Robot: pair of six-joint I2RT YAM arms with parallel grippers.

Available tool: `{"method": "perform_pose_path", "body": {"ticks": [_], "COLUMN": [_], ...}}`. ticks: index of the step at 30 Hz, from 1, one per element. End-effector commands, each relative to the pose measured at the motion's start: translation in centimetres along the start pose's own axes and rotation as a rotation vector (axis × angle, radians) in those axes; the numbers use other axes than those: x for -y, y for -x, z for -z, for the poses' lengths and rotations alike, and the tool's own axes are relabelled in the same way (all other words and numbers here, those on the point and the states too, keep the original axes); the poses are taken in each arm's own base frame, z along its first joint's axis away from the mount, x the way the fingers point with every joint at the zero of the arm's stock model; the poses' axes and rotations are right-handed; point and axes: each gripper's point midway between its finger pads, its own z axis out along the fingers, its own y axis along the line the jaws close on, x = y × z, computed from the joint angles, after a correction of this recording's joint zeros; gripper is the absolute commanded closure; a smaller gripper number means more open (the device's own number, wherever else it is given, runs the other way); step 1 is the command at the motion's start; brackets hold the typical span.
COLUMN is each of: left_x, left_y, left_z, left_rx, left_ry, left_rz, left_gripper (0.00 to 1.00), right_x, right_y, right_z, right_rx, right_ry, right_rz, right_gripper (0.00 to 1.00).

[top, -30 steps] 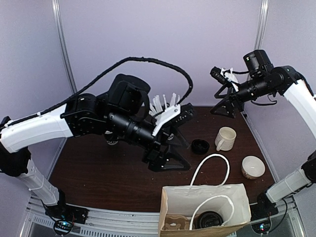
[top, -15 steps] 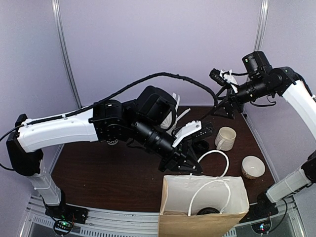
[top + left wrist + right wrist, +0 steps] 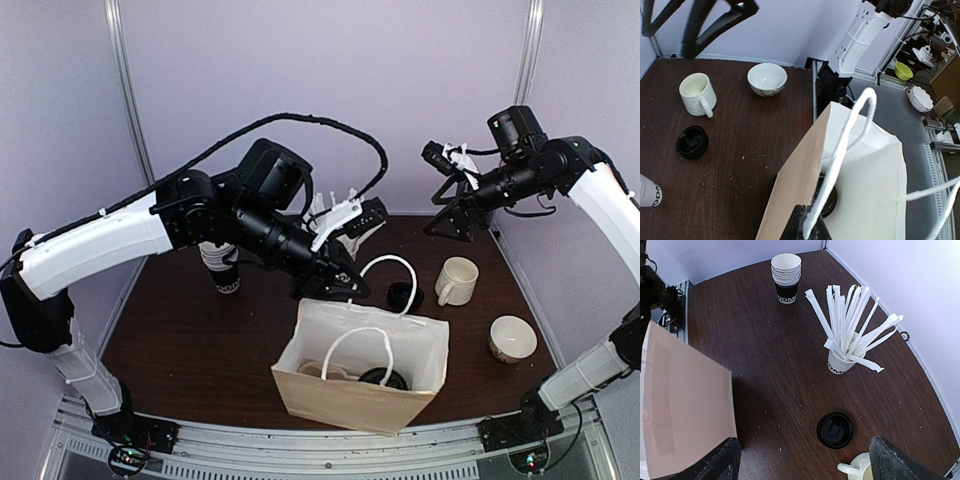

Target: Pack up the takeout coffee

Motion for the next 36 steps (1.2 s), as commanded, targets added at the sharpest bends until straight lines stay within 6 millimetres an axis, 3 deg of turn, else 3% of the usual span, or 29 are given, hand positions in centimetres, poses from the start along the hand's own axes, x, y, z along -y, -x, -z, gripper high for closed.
{"method": "perform_pose_path", "body": {"ticks": [1,6,11,13,16,22,25,31,36], "left_x": [-1.9,-3.9,-4.7,-5.1,-6.0,-7.6,-8.4,-12.8,-13.7], "left_y": [0.0,-1.1,-1.3,-1.2,-0.5,0.6,0.3,-1.5,-3.5], "left_z": [1.6,1.8,2.0,2.3,3.3,6.8,9.4,15.3,16.3], "left_rx": [0.033,0.029,0.032,0.046,0.079,0.12,0.111,0.199,0.257], "left_ry": [0.054,0.089,0.125,0.157,0.234,0.433,0.558,0.882,0.95], "left_rz": [-0.018,0.012,0.013,0.003,-0.019,-0.125,-0.193,-0.15,-0.178], "left_gripper": [1.0,1.0,1.0,0.77,0.51,0.22,0.12,0.07,0.07], "right_x": [0.5,0.6,1.3,1.9,3.3,6.5,7.4,9.8,12.0], "right_y": [0.0,0.0,0.3,0.3,0.3,-0.2,-0.6,-1.5,-1.3], "right_z": [-0.1,-0.3,-0.4,-0.6,-1.4,-4.1,-5.9,-10.0,-12.5], "right_rx": [0.007,0.006,0.007,0.004,-0.002,-0.027,-0.043,-0.042,0.028], "right_ry": [-0.012,-0.013,-0.038,-0.057,-0.103,-0.157,-0.151,-0.141,-0.08], "right_rz": [-0.008,-0.01,-0.016,-0.027,-0.056,-0.133,-0.156,-0.261,-0.393], "right_gripper": [0.07,0.07,0.07,0.08,0.09,0.16,0.2,0.27,0.3]}}
